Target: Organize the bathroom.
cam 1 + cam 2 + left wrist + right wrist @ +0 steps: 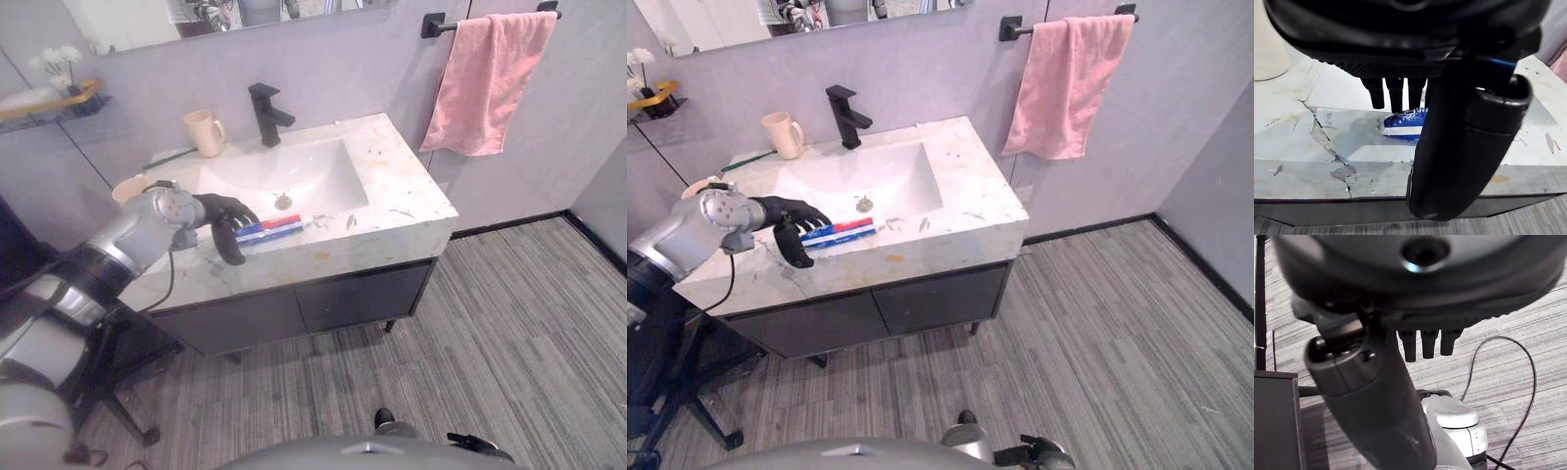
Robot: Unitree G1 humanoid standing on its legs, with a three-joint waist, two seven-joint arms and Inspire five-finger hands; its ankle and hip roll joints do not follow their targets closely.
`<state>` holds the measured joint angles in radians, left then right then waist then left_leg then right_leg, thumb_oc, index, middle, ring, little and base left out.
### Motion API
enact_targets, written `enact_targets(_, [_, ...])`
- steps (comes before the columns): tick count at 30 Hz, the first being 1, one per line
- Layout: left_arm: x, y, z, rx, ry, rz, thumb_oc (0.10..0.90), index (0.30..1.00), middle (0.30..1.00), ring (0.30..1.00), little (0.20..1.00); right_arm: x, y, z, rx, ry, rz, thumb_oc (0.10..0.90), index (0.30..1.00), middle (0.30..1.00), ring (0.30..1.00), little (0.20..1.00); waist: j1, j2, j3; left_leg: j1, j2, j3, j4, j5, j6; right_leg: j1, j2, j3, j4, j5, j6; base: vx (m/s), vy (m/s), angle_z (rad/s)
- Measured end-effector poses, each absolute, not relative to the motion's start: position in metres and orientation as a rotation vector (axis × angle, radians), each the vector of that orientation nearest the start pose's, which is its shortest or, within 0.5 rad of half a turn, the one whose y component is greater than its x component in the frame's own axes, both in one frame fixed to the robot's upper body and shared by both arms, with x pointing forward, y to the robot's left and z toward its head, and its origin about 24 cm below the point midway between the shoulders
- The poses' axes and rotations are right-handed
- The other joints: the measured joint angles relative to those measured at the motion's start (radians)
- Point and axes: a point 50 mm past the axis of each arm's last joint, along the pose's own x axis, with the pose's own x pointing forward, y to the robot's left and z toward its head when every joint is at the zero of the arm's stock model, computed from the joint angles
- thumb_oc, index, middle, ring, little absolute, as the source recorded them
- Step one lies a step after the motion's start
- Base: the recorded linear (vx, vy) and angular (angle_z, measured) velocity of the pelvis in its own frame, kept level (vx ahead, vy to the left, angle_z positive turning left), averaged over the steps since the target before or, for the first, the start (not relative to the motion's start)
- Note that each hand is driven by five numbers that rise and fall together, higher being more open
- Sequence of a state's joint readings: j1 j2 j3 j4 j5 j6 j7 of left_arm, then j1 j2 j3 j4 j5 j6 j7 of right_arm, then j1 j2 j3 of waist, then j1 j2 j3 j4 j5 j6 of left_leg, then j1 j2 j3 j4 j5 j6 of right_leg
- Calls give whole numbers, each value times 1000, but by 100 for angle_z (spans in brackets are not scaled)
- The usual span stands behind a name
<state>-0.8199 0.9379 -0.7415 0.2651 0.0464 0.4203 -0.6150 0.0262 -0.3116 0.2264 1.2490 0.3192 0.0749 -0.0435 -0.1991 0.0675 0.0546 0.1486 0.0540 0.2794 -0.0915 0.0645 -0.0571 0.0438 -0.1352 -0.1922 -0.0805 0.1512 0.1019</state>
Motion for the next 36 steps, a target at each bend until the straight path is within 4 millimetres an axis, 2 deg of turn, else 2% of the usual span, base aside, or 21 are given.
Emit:
enact_targets(7, [346, 215, 138, 1184, 500, -607, 800, 900, 900, 900, 900, 64, -259, -160, -153, 1341, -244, 800, 900, 900, 900, 900, 0, 1, 0, 1, 0, 0, 0, 0, 0, 0, 0, 1, 0, 0, 0, 0, 0, 0])
enact_targets(8, [346, 214, 138, 1185, 498, -609, 733, 799, 799, 799, 799, 64, -259, -160, -152, 1341, -243, 800, 900, 900, 900, 900, 0, 1, -1, 1, 0, 1, 0, 0, 0, 0, 0, 1, 0, 0, 0, 0, 0, 0])
enact_targets(9, [346, 213, 138, 1188, 496, -610, 711, 766, 766, 766, 766, 64, -259, -160, -152, 1341, -244, 800, 900, 900, 900, 900, -1, 1, -1, 1, 0, 1, 0, 0, 0, 0, 0, 2, 0, 0, 0, 0, 0, 0])
enact_targets(10, [346, 213, 138, 1199, 494, -608, 496, 444, 444, 444, 444, 64, -259, -160, -150, 1341, -244, 800, 900, 900, 900, 900, -2, 1, -1, 1, 0, 1, 0, 0, 0, 0, 0, 2, 0, 0, 0, 0, 0, 0])
enact_targets(11, [347, 213, 138, 1213, 492, -603, 433, 349, 349, 349, 349, 64, -259, -160, -149, 1341, -245, 800, 900, 900, 900, 900, -3, 1, -1, 1, 0, 1, 0, 0, 0, 0, 0, 2, 0, 0, 0, 0, 0, 0])
enact_targets(12, [347, 213, 138, 1222, 492, -598, 400, 300, 300, 300, 300, 64, -259, -160, -146, 1340, -249, 800, 900, 900, 900, 900, -4, 1, -1, 1, 0, 1, 0, 0, 0, 0, 0, 2, 0, 1, 0, 0, 0, 0])
enact_targets(18, [347, 211, 134, 1310, 491, -606, 400, 300, 300, 300, 300, 64, -260, -160, -135, 1337, -260, 800, 900, 900, 900, 900, -10, 2, -2, 1, -1, 3, 0, 0, 1, 0, 0, 3, 0, 1, 1, 0, 0, 0])
enact_targets(26, [342, 200, 115, 1422, 446, -639, 400, 300, 300, 300, 300, 64, -261, -160, -127, 1333, -269, 800, 900, 900, 900, 900, -18, 7, -5, 0, -2, 5, 0, -1, 2, -3, -1, 6, 0, 1, 1, 0, 0, 0])
enact_targets(36, [339, 194, 105, 1457, 347, -565, 400, 300, 300, 300, 300, 56, -264, -160, -124, 1346, -280, 800, 900, 900, 900, 900, 4, 9, -6, -2, -2, 3, 0, -5, 1, -4, -2, 6, 0, 3, 4, 0, 0, 0])
